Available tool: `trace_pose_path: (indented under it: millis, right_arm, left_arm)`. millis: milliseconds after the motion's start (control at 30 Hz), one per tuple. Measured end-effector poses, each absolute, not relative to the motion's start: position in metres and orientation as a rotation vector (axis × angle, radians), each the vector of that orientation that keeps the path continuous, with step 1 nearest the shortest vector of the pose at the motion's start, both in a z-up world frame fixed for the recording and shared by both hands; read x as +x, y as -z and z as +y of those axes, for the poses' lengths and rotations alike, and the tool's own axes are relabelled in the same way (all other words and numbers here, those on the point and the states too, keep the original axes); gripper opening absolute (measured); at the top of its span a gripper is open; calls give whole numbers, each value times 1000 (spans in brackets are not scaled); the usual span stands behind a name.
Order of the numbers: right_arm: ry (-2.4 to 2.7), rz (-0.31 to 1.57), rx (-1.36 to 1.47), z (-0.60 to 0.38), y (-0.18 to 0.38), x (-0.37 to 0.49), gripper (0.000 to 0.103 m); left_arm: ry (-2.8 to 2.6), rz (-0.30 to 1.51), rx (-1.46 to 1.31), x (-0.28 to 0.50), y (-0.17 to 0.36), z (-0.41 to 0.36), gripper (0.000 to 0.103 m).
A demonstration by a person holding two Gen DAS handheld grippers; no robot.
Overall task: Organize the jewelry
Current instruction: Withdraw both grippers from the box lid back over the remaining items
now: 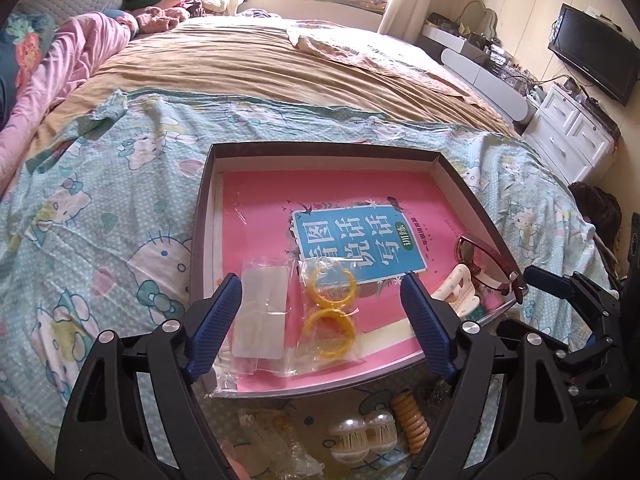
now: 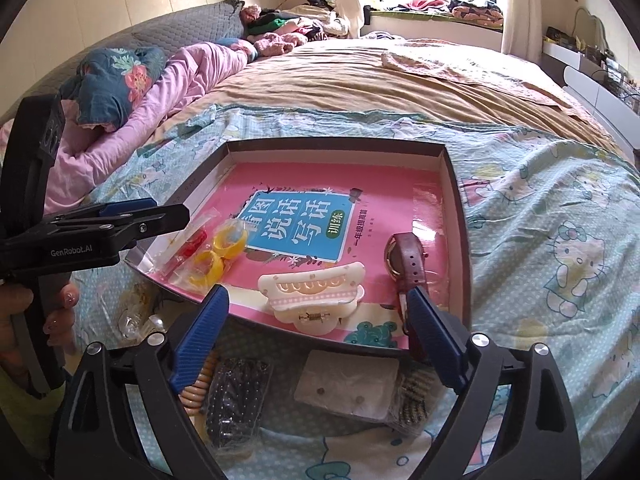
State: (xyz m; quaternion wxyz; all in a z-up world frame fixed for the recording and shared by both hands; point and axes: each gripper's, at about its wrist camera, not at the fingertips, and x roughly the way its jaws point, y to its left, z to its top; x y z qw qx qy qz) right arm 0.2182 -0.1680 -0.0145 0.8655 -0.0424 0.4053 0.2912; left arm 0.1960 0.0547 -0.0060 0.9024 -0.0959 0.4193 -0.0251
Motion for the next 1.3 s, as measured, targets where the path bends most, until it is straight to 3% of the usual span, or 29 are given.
trace_pose_path:
  millis: [33,200,267,1300]
  right_arm:
    - [-608,844,-83,-170,13,217,95]
    - [-594,812,-72,-180,0,213,97]
    - [-586,800,-66,-184,-5,211,97]
    - [-607,686,-25,-210,-53,171,97]
  left_arm:
    - [50,866,-196,195,5,55,86]
    - [51,852,-175,188,-3,52,87]
    - [49,845,-177,185,-7,52,93]
    - [-23,722,-204,122,-52,73,93]
